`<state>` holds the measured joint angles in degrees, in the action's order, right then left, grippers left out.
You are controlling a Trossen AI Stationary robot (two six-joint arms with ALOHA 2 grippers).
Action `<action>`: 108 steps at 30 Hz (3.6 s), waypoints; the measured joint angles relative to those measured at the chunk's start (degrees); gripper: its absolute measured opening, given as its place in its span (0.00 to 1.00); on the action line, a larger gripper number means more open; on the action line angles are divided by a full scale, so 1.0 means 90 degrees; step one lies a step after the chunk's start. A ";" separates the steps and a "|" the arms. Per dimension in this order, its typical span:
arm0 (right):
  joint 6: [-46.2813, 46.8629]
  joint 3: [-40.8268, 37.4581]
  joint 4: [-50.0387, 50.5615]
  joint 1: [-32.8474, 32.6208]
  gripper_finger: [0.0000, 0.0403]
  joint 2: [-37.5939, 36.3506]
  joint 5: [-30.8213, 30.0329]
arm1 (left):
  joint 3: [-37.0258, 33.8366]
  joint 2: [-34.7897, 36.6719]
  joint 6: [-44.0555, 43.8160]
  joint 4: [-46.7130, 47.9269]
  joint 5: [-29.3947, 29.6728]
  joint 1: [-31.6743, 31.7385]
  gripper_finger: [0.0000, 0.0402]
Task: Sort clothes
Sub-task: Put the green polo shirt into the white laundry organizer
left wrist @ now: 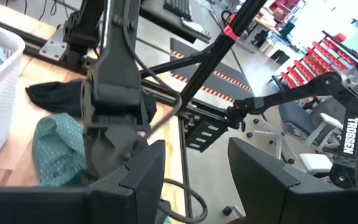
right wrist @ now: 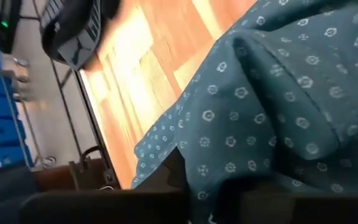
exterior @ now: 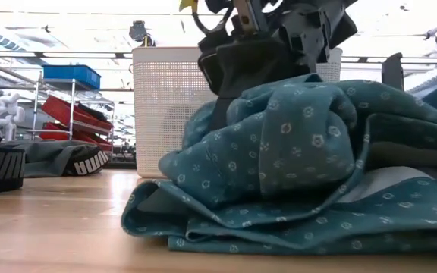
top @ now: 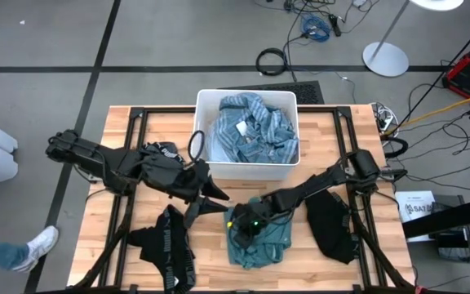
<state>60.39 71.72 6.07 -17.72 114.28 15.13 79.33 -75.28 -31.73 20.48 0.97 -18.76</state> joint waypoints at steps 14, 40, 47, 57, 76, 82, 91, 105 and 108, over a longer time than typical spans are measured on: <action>-0.0603 0.1536 0.2156 -0.0128 0.48 0.0144 -0.1041 | 0.0000 0.0361 0.0502 0.0193 -0.0232 0.0000 0.46; 0.2663 0.2377 0.6686 -0.1519 0.60 -0.0561 -0.2892 | -0.0002 0.0361 0.0958 0.0506 -0.1261 0.0000 0.46; 0.2829 0.0731 0.5275 -0.1446 0.65 -0.1726 -0.3305 | -0.0002 0.0361 0.0911 0.0504 -0.1522 0.0000 0.46; 0.2962 -0.1440 0.2396 -0.1030 0.74 -0.2007 -0.2928 | -0.0002 0.0361 0.0951 0.0511 -0.1593 0.0000 0.46; 0.1832 0.0373 0.3617 -0.0968 0.31 0.0391 -0.2505 | -0.0002 0.0358 0.0902 0.0620 -0.1146 0.0049 0.46; 0.1273 0.0635 0.3983 -0.0899 0.07 0.0053 -0.2630 | -0.0002 0.0356 0.0900 0.0591 -0.0822 0.0046 0.46; 0.0167 0.1378 0.5421 -0.0719 0.04 -0.1371 -0.3430 | -0.0002 0.0356 0.0903 0.0336 -0.0719 0.0201 0.46; -0.1806 0.2112 0.4302 -0.0554 0.04 -0.3522 -0.3913 | -0.0002 0.0356 0.0905 0.0037 -0.0468 0.0389 0.46; -0.2467 0.2307 0.4038 -0.0253 0.04 -0.3722 -0.4009 | -0.0002 0.0356 0.0906 -0.0083 -0.0297 0.0386 0.46</action>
<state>38.18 92.48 42.41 -20.00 80.78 -20.95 79.31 -72.07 -23.57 19.73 -1.70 -15.29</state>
